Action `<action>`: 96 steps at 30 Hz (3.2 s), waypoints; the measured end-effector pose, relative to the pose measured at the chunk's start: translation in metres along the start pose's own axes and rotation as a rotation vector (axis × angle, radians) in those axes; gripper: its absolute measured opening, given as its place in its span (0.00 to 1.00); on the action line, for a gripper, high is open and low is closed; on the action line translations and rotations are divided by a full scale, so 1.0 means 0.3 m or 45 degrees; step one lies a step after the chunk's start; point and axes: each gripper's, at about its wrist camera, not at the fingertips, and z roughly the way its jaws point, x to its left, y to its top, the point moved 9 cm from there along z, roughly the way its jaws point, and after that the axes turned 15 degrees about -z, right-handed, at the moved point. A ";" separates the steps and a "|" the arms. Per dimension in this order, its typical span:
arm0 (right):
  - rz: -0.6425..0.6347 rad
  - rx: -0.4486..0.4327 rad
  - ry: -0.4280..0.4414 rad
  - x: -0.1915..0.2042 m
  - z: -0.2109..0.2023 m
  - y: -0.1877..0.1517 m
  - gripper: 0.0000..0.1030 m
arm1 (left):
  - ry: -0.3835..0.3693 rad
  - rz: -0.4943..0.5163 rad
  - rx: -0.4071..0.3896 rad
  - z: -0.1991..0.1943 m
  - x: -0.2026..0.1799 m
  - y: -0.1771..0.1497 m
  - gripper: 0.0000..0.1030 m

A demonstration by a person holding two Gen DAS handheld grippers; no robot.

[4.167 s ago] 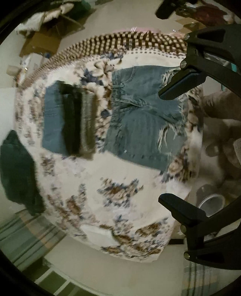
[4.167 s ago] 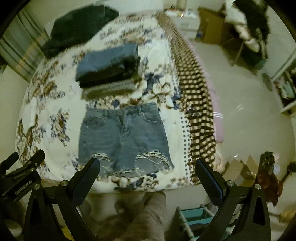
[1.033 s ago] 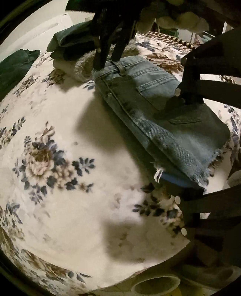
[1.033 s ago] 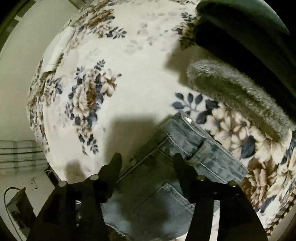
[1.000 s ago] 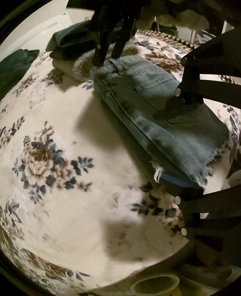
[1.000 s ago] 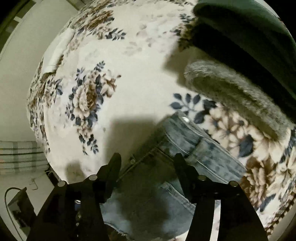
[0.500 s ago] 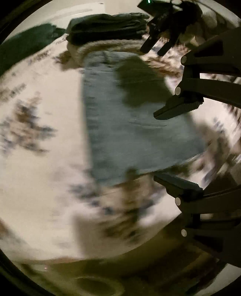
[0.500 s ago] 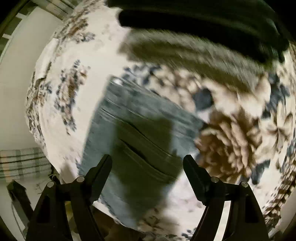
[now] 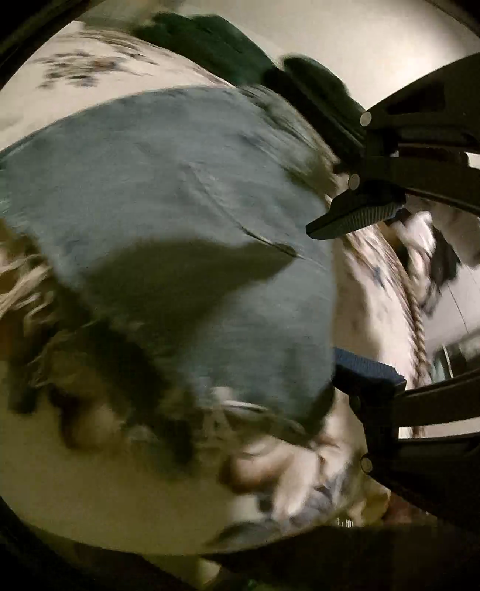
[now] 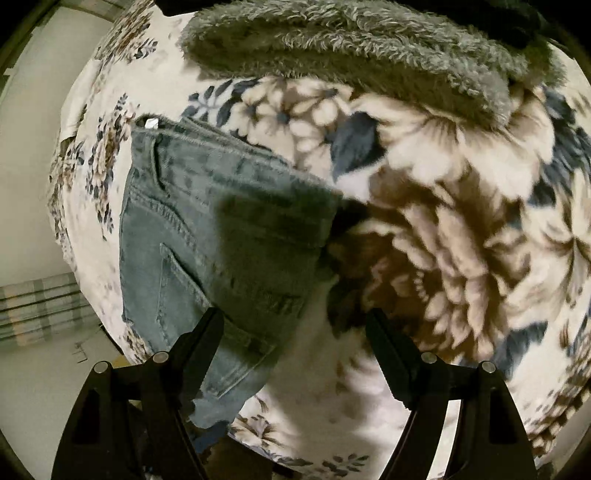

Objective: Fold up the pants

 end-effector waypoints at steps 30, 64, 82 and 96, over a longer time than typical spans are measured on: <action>0.236 -0.092 0.219 -0.032 -0.005 -0.111 0.65 | -0.135 0.200 -0.015 -0.079 -0.106 -0.058 0.36; 0.248 -0.013 0.415 -0.062 0.150 -0.048 0.62 | -0.355 0.075 -0.002 0.062 -0.142 -0.034 0.34; 0.352 -0.215 0.386 -0.003 0.121 -0.039 0.25 | -0.248 0.228 -0.166 -0.029 -0.309 -0.106 0.19; 0.374 -0.381 0.419 0.258 -0.264 0.003 0.20 | -0.179 0.551 -0.176 -0.392 -0.514 -0.354 0.19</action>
